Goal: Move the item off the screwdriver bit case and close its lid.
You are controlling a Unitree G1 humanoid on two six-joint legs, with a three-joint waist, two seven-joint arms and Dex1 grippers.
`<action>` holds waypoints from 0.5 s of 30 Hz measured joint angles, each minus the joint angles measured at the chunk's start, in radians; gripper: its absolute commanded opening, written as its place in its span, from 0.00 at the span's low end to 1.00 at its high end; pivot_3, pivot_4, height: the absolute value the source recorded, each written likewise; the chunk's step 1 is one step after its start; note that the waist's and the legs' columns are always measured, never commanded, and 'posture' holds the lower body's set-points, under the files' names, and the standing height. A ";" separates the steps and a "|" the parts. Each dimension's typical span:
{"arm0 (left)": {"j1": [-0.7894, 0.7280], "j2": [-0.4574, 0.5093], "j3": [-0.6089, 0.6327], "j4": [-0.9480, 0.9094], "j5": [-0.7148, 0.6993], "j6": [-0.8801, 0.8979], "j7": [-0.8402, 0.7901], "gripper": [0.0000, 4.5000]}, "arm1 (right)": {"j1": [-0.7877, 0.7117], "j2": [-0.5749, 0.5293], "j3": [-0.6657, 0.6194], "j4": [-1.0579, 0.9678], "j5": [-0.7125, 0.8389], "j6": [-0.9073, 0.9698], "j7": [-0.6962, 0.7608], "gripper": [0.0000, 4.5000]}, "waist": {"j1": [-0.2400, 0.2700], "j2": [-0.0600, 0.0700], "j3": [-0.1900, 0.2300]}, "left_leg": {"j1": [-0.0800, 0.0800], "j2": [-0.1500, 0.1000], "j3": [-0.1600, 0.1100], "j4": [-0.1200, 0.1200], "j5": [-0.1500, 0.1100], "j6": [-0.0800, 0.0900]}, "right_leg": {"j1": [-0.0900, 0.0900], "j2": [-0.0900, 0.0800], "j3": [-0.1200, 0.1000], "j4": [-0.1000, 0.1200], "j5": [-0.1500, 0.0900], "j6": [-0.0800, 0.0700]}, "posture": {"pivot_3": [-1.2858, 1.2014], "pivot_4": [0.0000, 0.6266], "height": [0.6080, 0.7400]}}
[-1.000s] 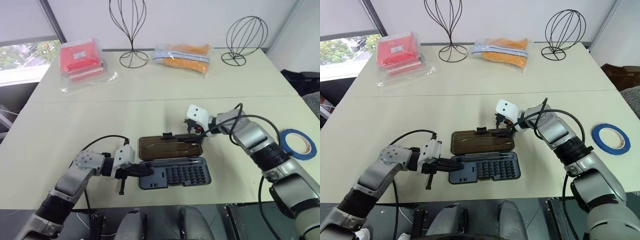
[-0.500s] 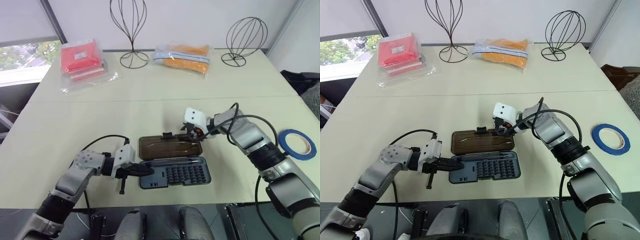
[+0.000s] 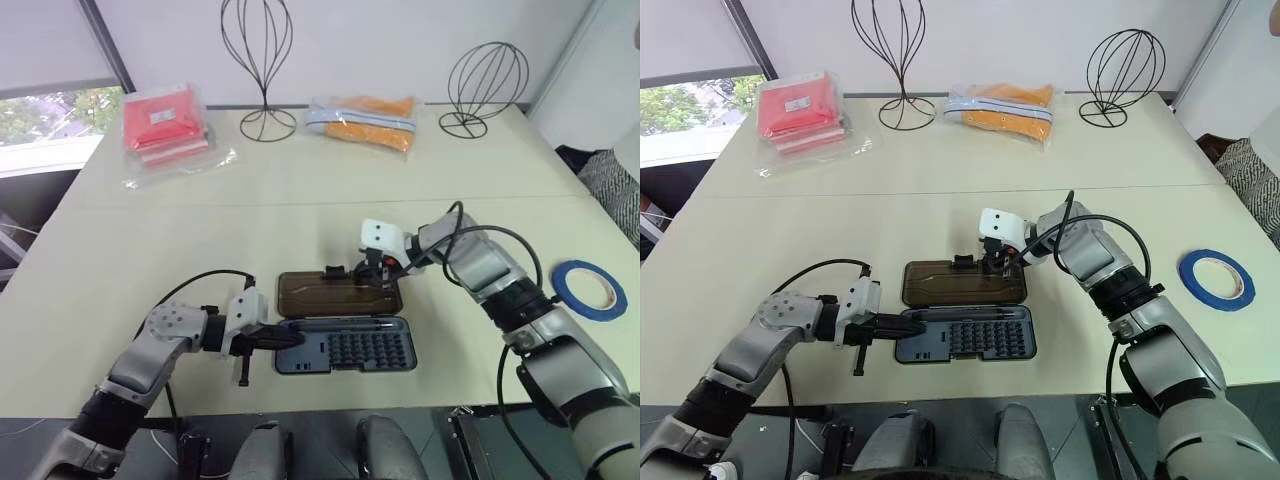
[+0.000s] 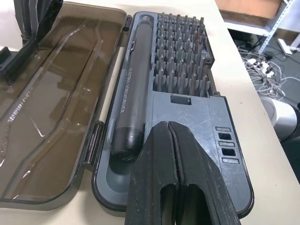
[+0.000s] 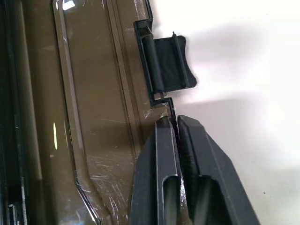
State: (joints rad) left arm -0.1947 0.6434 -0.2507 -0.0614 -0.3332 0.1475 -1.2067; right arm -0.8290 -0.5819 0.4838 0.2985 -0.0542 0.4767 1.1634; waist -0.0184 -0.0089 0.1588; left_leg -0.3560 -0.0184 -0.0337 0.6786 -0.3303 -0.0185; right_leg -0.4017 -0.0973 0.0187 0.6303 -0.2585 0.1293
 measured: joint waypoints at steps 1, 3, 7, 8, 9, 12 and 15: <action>0.000 0.000 0.000 0.000 0.000 0.000 0.001 0.00 | 0.005 0.000 -0.003 -0.009 -0.003 0.004 0.001 0.01 | 0.000 0.000 0.000 | 0.000 0.000 0.000 0.000 0.000 0.000 | 0.000 0.000 0.000 0.000 0.000 0.000 | 0.52 0.24 1.00; -0.003 0.000 0.000 0.001 0.000 0.004 0.004 0.00 | 0.026 -0.003 -0.014 -0.044 -0.015 0.011 -0.012 0.01 | 0.001 0.000 0.000 | -0.001 0.000 0.000 0.000 0.000 0.000 | 0.000 0.000 0.000 0.000 0.000 0.000 | 0.52 0.24 1.00; -0.024 0.000 0.027 0.002 -0.013 0.067 0.016 0.00 | 0.110 -0.026 -0.025 -0.190 -0.080 -0.013 -0.104 0.01 | 0.002 0.000 0.000 | -0.002 0.000 0.000 0.000 0.000 0.000 | -0.002 0.000 0.000 0.000 0.000 0.000 | 0.52 0.24 1.00; -0.029 0.001 0.035 0.003 -0.021 0.089 0.020 0.00 | 0.136 -0.034 -0.032 -0.229 -0.092 -0.014 -0.126 0.01 | 0.002 0.000 0.001 | -0.003 0.000 0.000 0.000 0.000 0.000 | -0.003 0.000 0.000 0.000 0.000 0.000 | 0.52 0.24 1.00; -0.035 0.003 0.046 0.004 -0.033 0.118 0.024 0.00 | 0.171 -0.043 -0.046 -0.286 -0.106 -0.015 -0.155 0.01 | 0.002 0.000 0.001 | -0.004 0.000 0.000 0.000 0.000 0.000 | -0.004 0.000 0.000 0.001 0.000 0.000 | 0.52 0.24 1.00; -0.052 0.008 0.092 0.005 -0.075 0.198 0.040 0.00 | 0.244 -0.062 -0.093 -0.428 -0.132 0.000 -0.217 0.01 | -0.001 0.001 0.002 | -0.012 0.000 0.000 0.001 0.000 0.000 | -0.012 0.000 0.000 0.001 0.000 0.000 | 0.52 0.24 1.00; -0.098 0.009 0.171 0.000 -0.150 0.298 0.070 0.00 | 0.304 -0.065 -0.132 -0.591 -0.155 0.021 -0.273 0.01 | 0.001 0.001 0.002 | -0.022 0.000 0.000 0.004 0.001 -0.001 | -0.023 0.000 0.000 0.004 0.000 0.000 | 0.52 0.24 1.00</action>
State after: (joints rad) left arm -0.2925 0.6522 -0.0799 -0.0617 -0.4831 0.4451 -1.1371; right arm -0.5245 -0.6472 0.3521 -0.2922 -0.2091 0.4977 0.8902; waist -0.0176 -0.0082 0.1609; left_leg -0.3779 -0.0185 -0.0336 0.6822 -0.3296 -0.0196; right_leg -0.4244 -0.0972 0.0189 0.6346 -0.2582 0.1297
